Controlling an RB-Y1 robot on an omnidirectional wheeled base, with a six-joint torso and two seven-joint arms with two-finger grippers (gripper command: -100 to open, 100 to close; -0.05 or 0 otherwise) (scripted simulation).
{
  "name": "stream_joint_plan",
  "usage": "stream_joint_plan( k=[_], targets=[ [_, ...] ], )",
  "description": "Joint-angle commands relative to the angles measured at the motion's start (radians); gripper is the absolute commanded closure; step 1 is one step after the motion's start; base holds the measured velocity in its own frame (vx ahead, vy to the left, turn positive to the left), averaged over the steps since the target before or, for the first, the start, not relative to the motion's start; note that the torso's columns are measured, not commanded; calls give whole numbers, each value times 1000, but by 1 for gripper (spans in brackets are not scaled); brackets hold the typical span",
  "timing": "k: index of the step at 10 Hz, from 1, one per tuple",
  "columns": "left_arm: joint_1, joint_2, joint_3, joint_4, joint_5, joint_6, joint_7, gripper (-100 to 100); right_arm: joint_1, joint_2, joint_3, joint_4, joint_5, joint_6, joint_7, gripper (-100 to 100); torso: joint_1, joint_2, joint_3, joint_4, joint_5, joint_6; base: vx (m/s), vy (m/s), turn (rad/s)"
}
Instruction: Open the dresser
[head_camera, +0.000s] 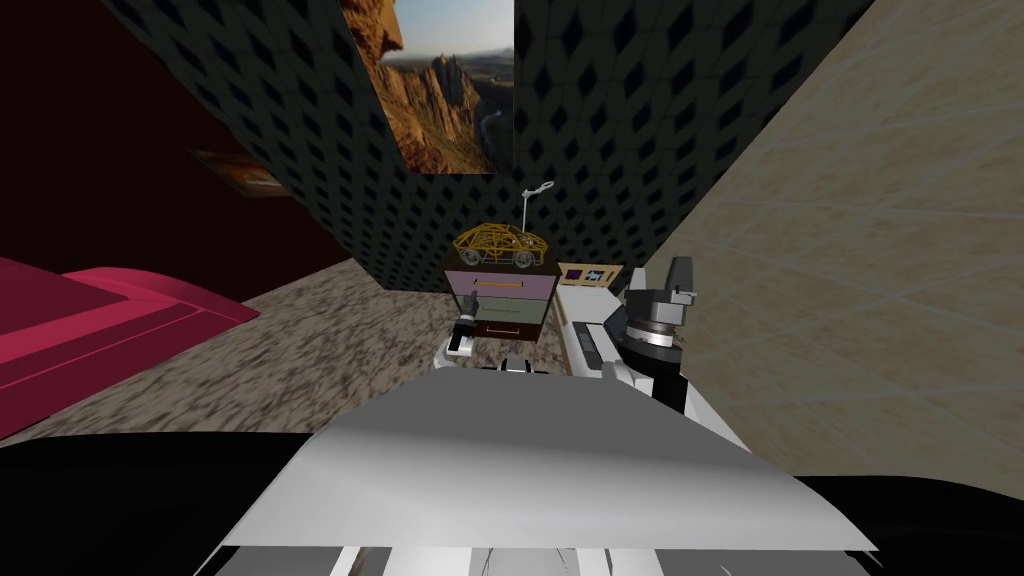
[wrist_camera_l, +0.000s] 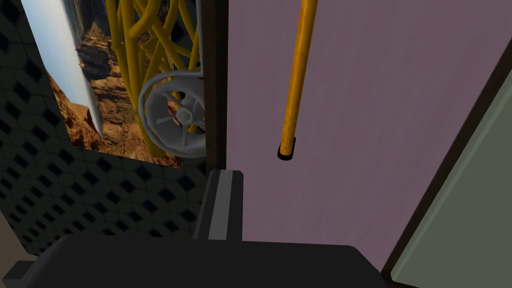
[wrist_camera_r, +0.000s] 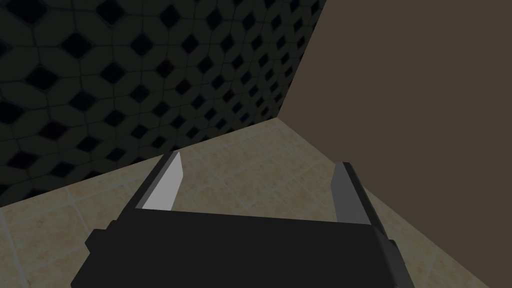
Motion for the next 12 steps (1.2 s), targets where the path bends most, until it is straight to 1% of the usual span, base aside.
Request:
stream_joint_plan(
  k=[1, 2, 3, 5, 6, 8, 9, 10, 11, 12],
  targets=[
    [-2, 54, 0, -1, 1, 1, 1, -100, 0, 0, 0, 0, 0, 0, 0, 0, 1, -2, -2, -1, 0, 0, 18, 5, -3],
    [-4, 72, 1, 0, 1, 3, 1, -100, 0, 0, 0, 0, 0, 0, 0, 0, 2, 0, -1, 0, 1, 0, 56, 13, -7],
    [-13, 66, 2, 17, 4, 14, 3, -100, 0, 0, 0, 0, 0, 0, 0, 0, 2, 2, 1, 0, 1, 0, 121, 42, -35],
    [-23, 68, 3, 40, 8, 30, 5, -100, 1, 0, 0, 0, 0, 0, 0, 0, 1, 3, 1, 0, 1, 0, 169, 45, -29],
    [-26, 32, 3, 51, 9, 36, 5, -100, 1, 0, 0, 0, 0, 0, 0, 0, 1, 4, 2, 1, 0, 0, 150, 44, -18],
    [-27, -2, 3, 56, 9, 38, 6, -100, 0, 0, 0, 0, 0, 0, 0, 0, -1, 11, 6, 3, 0, 0, 55, 15, -4],
    [-30, 8, 4, 54, 9, 38, 3, -100, 0, 0, 0, 0, 0, 0, 0, 0, -1, 13, 7, 3, 0, 0, 9, 0, -1],
    [-46, 8, 8, 39, 10, 70, 5, -100, 0, 0, 0, 0, 0, 0, 0, 0, 0, 11, 7, 3, 0, 0, 55, 4, -2],
    [-42, 8, 7, 52, 10, 51, 4, -100, 0, 0, 0, 0, 0, 0, 0, 0, 1, 6, 3, 2, 0, 0, 33, 3, -2],
    [-44, 8, 7, 51, 10, 55, 5, 100, 0, 0, 0, 0, 0, 0, 0, 0, 1, 5, 3, 1, 0, 0, 0, 0, 0]
  ],
)
